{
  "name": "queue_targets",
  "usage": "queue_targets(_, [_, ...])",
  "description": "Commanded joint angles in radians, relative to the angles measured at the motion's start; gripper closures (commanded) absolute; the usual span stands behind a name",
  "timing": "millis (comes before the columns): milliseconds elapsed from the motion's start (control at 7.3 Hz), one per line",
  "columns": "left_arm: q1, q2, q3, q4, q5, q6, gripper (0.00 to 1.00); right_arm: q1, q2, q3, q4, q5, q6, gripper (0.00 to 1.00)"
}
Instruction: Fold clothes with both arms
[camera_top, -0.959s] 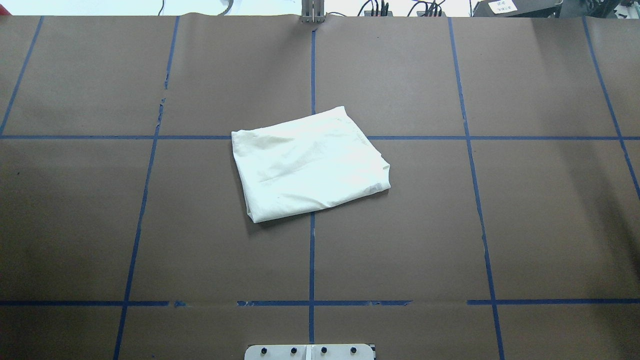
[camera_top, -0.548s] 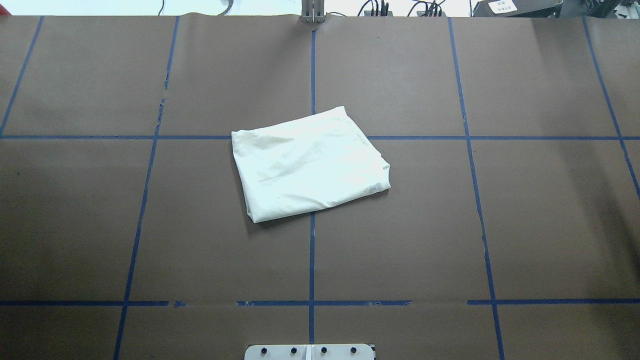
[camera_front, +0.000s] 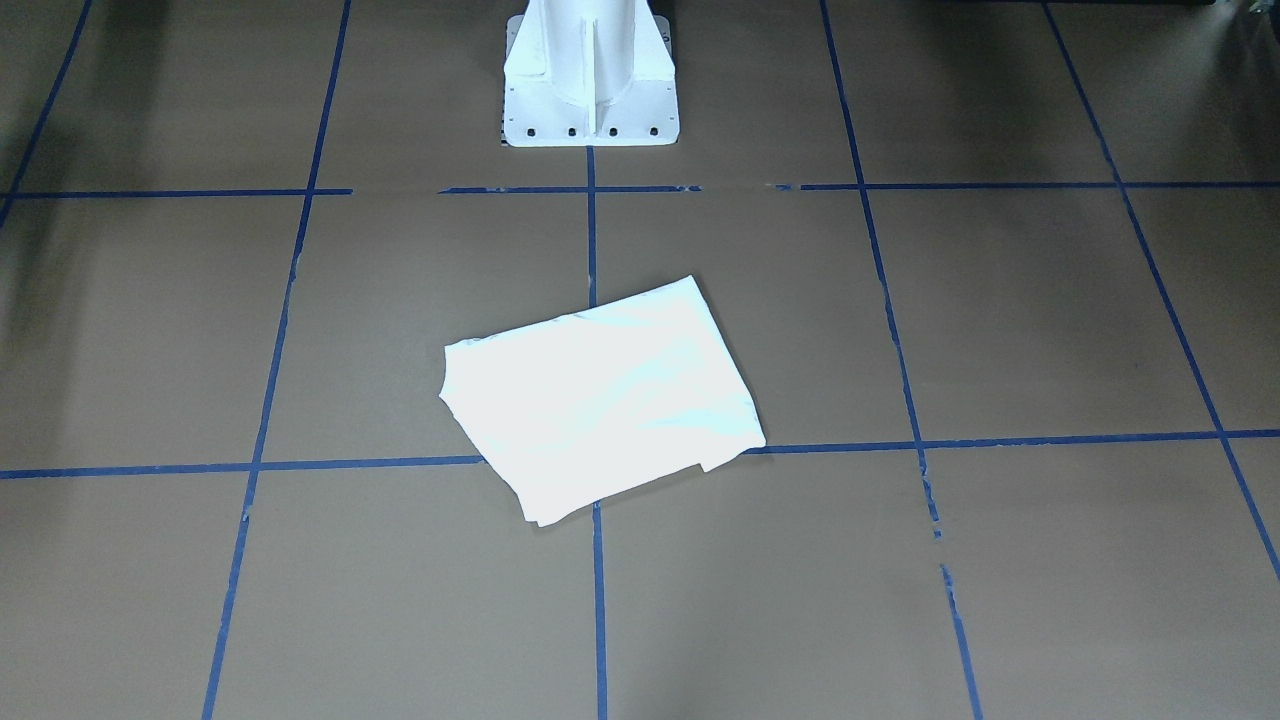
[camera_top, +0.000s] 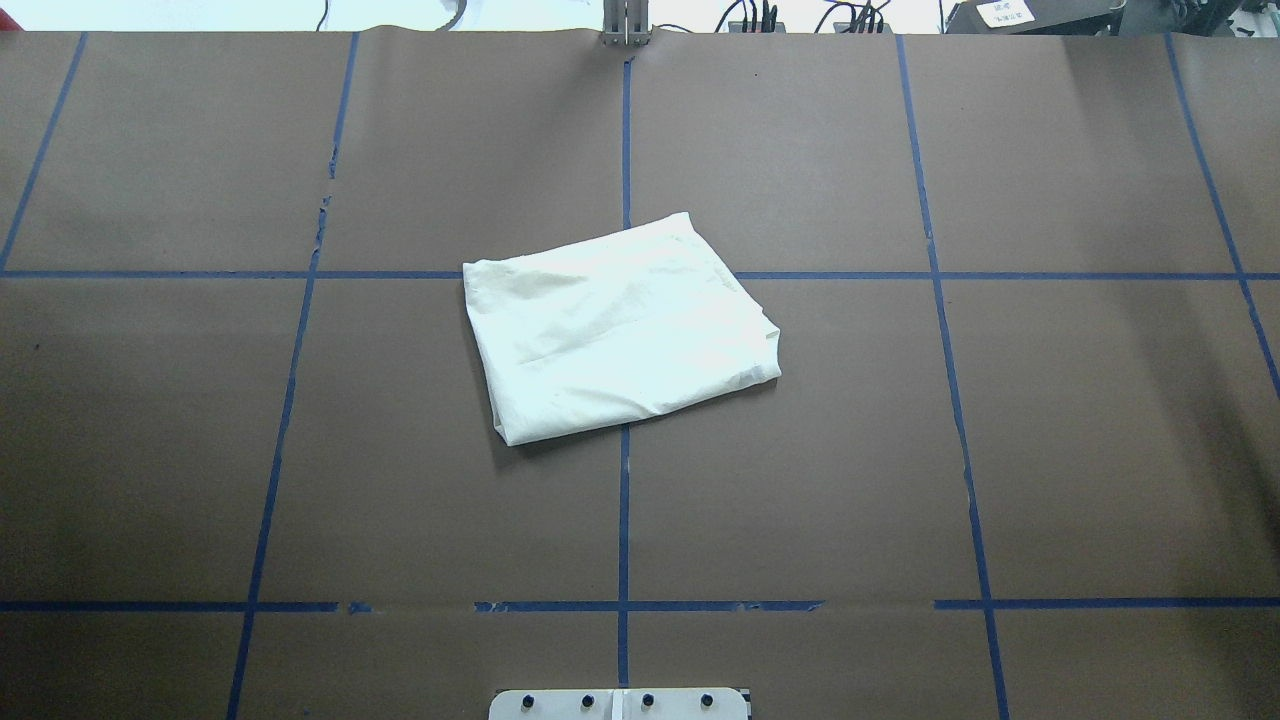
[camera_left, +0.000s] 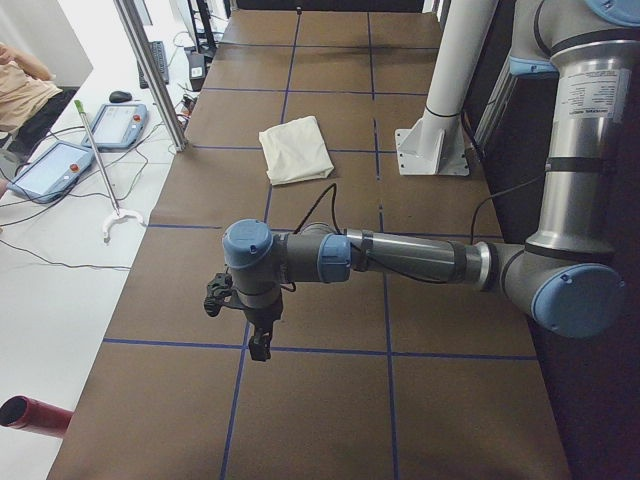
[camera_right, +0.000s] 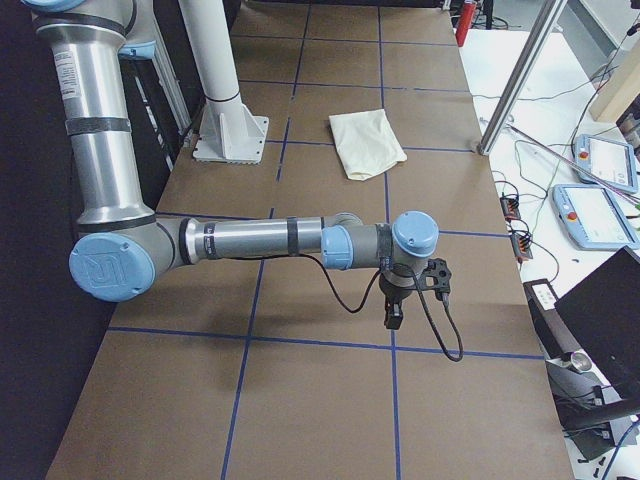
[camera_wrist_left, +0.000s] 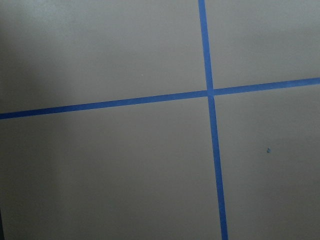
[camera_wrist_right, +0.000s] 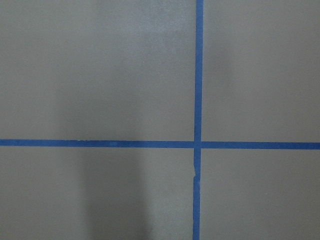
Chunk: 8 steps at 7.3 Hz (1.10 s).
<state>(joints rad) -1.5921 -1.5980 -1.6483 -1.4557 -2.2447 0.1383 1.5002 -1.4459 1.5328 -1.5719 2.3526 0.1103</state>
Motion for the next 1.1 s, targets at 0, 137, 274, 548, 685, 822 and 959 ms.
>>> queue_targets(0, [0.001, 0.001, 0.007, -0.014, 0.029, -0.006, 0.00, 0.000, -0.001, 0.000, 0.007, 0.001, 0.000, 0.00])
queue_targets(137, [0.001, 0.001, 0.010, -0.014, 0.024, -0.009, 0.00, -0.005, -0.005, -0.005, 0.007, 0.002, 0.000, 0.00])
queue_targets(274, [0.001, 0.003, 0.008, -0.014, 0.019, -0.006, 0.00, -0.009, -0.005, -0.005, 0.007, 0.002, 0.000, 0.00])
queue_targets(548, [0.001, 0.006, -0.001, 0.012, 0.014, -0.002, 0.00, -0.011, -0.005, -0.006, 0.007, 0.004, 0.002, 0.00])
queue_targets(685, [0.001, 0.015, -0.002, 0.020, -0.008, 0.000, 0.00, -0.014, -0.005, -0.006, 0.007, 0.013, 0.002, 0.00])
queue_targets(822, [0.001, 0.018, -0.002, 0.021, -0.054, 0.000, 0.00, -0.014, -0.005, -0.008, 0.007, 0.034, 0.002, 0.00])
queue_targets(959, [0.001, 0.023, 0.002, 0.020, -0.087, 0.000, 0.00, -0.014, -0.005, -0.008, 0.007, 0.040, 0.002, 0.00])
